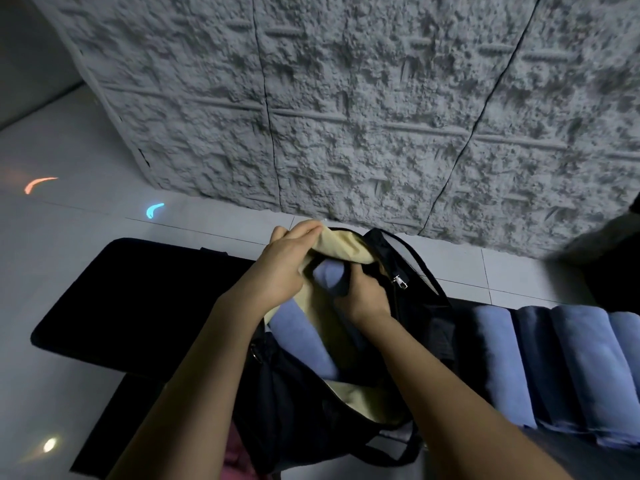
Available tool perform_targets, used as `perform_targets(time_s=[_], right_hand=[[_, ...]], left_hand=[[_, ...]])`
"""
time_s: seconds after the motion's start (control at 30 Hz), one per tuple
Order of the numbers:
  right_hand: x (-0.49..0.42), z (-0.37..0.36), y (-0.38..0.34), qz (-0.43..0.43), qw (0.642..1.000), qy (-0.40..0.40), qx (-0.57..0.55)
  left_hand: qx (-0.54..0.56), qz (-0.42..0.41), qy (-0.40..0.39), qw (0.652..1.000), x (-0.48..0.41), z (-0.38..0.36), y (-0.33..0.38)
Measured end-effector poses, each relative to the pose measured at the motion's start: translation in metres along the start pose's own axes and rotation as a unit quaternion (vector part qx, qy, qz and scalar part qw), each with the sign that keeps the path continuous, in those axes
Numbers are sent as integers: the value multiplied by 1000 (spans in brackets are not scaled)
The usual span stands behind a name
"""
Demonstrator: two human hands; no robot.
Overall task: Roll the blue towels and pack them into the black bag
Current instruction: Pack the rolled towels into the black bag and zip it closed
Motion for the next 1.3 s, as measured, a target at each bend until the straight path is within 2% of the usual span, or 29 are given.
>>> perform_targets(time_s=[0.07, 0.17, 0.3, 0.47, 0.53, 0.67, 0.7, 0.77, 0.83, 0.87, 0.93, 1.0, 1.07, 1.3], right_hand=[[6, 1, -7, 13, 998, 20, 54], [18, -34, -11, 15, 996, -78, -31], [33, -43, -4, 21, 995, -98, -15], [43, -56, -9, 107, 983, -140, -50], [48, -65, -13, 118, 982, -151, -7], [56, -56, -15, 129, 981, -122, 81], [61, -40, -18, 157, 980, -74, 95], [77, 1, -22, 213, 963, 87, 138], [92, 31, -7, 184, 946, 204, 174], [96, 39, 7, 135, 951, 210, 183], [101, 51, 33, 34, 968, 170, 183], [103, 53, 53, -17, 978, 128, 165], [103, 58, 63, -15, 985, 108, 137], [103, 96, 89, 10, 981, 149, 124]], left_hand=[[0, 1, 1, 1000, 0, 0, 1], [12, 1, -4, 1000, 1, -1, 4], [26, -3, 2, 1000, 2, -2, 2], [30, 0, -5, 1000, 0, -5, 0], [28, -2, -7, 1000, 0, -7, 2], [-1, -3, 0, 1000, -1, -5, 3], [-18, -3, 8, 1000, 0, -3, 3], [-56, -5, 27, 998, 1, 0, 5], [-97, -24, 42, 994, 2, 0, 12], [-126, -37, 33, 991, 1, -3, 17], [-177, -43, -6, 983, -1, -14, 23], [-210, -39, -36, 976, -3, -23, 26], [-210, -45, -44, 976, -3, -27, 26], [-71, -86, -62, 992, -11, -40, 46]])
Point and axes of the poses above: each hand's wrist, its own x-axis away from the middle knuckle, its own z-axis out of the back of the hand, y = z × x, the point moved 7 cm from there along -x, towards the middle knuckle, and after that the axes turned 1 degree about y, right-handed, at the moved point
